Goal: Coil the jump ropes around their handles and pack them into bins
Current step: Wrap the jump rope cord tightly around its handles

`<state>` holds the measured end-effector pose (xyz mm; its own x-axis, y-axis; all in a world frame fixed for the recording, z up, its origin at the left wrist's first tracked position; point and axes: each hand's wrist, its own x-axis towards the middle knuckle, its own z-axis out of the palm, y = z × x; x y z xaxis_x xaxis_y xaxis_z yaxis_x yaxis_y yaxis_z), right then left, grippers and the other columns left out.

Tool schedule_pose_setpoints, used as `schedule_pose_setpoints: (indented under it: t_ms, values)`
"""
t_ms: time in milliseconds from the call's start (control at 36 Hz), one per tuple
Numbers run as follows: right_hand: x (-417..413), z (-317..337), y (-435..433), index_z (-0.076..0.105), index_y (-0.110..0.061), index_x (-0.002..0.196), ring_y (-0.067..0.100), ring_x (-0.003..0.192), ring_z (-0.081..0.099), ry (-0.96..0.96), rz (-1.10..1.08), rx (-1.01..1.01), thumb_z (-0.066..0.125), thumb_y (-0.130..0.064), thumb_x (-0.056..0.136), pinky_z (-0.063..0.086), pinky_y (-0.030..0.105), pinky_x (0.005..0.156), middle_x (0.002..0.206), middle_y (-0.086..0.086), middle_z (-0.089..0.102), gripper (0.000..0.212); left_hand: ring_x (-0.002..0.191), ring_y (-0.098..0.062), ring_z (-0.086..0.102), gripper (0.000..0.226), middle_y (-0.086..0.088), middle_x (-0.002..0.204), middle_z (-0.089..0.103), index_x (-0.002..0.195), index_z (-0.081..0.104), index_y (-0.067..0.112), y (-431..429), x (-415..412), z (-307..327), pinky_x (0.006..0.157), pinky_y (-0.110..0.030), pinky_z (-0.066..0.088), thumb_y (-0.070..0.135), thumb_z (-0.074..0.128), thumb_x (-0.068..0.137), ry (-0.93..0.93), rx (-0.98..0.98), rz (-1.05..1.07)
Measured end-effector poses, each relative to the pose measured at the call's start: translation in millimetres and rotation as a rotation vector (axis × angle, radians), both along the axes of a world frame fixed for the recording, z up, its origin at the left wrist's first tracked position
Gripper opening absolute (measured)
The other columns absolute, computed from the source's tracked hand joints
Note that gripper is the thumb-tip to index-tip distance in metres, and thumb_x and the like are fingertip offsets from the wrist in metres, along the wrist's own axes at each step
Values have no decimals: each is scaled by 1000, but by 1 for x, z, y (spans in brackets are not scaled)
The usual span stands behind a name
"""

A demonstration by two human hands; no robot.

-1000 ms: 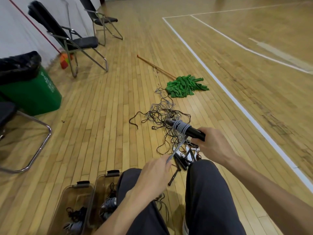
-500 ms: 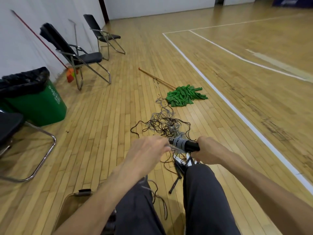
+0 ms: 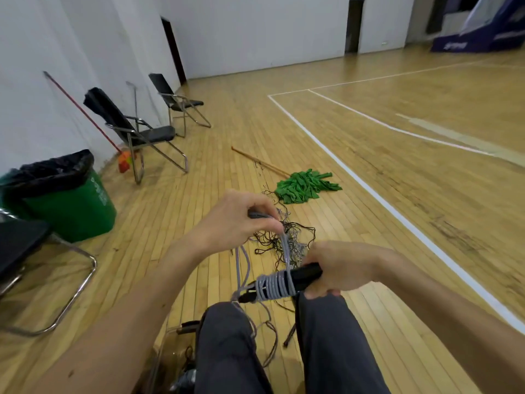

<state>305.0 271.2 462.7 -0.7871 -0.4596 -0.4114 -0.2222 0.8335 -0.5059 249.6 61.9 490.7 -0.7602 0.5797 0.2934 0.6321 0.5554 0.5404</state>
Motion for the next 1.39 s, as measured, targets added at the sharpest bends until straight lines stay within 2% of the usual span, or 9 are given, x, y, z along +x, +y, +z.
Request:
schedule_pose_setpoints:
  t_ms: [139, 278, 500, 639, 833, 1000, 1111, 1278, 1389]
  values:
    - [22, 25, -2, 65, -14, 85, 19, 63, 62, 104, 40, -4, 72, -23, 90, 48, 29, 60, 78, 11, 70, 13, 61, -6, 67, 14, 1, 70, 74, 85, 74, 15, -8, 13, 10, 56, -13, 46, 24, 82, 79, -83, 145, 1]
    - [38, 43, -3, 65, -12, 93, 16, 60, 52, 253, 73, 163, 71, -25, 92, 40, 28, 55, 74, 2, 61, 15, 59, -6, 62, 19, 7, 67, 70, 80, 72, 26, -16, 30, 21, 55, -18, 46, 41, 81, 75, 43, -18, 67]
    - [56, 76, -4, 62, -23, 86, 17, 64, 65, 248, 194, -262, 71, -18, 94, 51, 27, 60, 72, -1, 68, 12, 55, -14, 58, 23, -6, 64, 68, 81, 74, 14, -22, 53, 32, 51, -22, 47, 37, 73, 82, -61, 209, 22]
    - [69, 93, -19, 63, -22, 97, 8, 68, 69, 352, 180, -464, 68, -17, 95, 52, 21, 60, 73, -11, 69, 8, 62, -5, 58, 19, 6, 73, 65, 96, 64, 8, -43, 72, 17, 56, -18, 47, 24, 70, 88, -101, 391, -12]
    - [88, 122, -31, 67, -12, 86, 4, 48, 57, 535, 109, -576, 71, -16, 93, 42, 16, 48, 59, -7, 66, 9, 44, -9, 44, 34, 2, 51, 56, 71, 62, 13, -26, 115, 48, 42, -18, 35, 19, 52, 102, -77, 439, 236]
    - [101, 151, -38, 69, -2, 94, 13, 56, 61, 723, 15, -593, 73, -14, 90, 43, 15, 48, 70, 3, 69, 13, 46, -11, 42, 42, -2, 55, 54, 82, 66, 7, -20, 146, 75, 45, -23, 32, 37, 46, 104, -5, 505, 160]
    - [101, 166, -40, 59, -11, 100, 13, 51, 61, 823, -50, -579, 77, -15, 87, 50, 25, 51, 74, 4, 74, 23, 44, -10, 42, 45, -5, 57, 55, 84, 67, 5, -17, 152, 89, 44, -21, 33, 38, 44, 105, -26, 526, 189]
    - [101, 182, -32, 62, -20, 99, 7, 52, 63, 968, -131, -488, 77, -23, 88, 49, 24, 53, 75, -2, 74, 19, 45, -11, 48, 28, 1, 59, 58, 98, 68, 13, -12, 161, 98, 46, -23, 40, 29, 46, 106, 66, 424, 153]
    - [105, 186, -32, 66, -15, 108, 16, 67, 65, 1081, -160, -373, 77, -24, 89, 57, 39, 68, 85, 2, 72, 24, 48, -15, 49, 18, 1, 58, 58, 104, 67, 17, -13, 166, 104, 49, -27, 43, 30, 54, 102, 37, 338, 149]
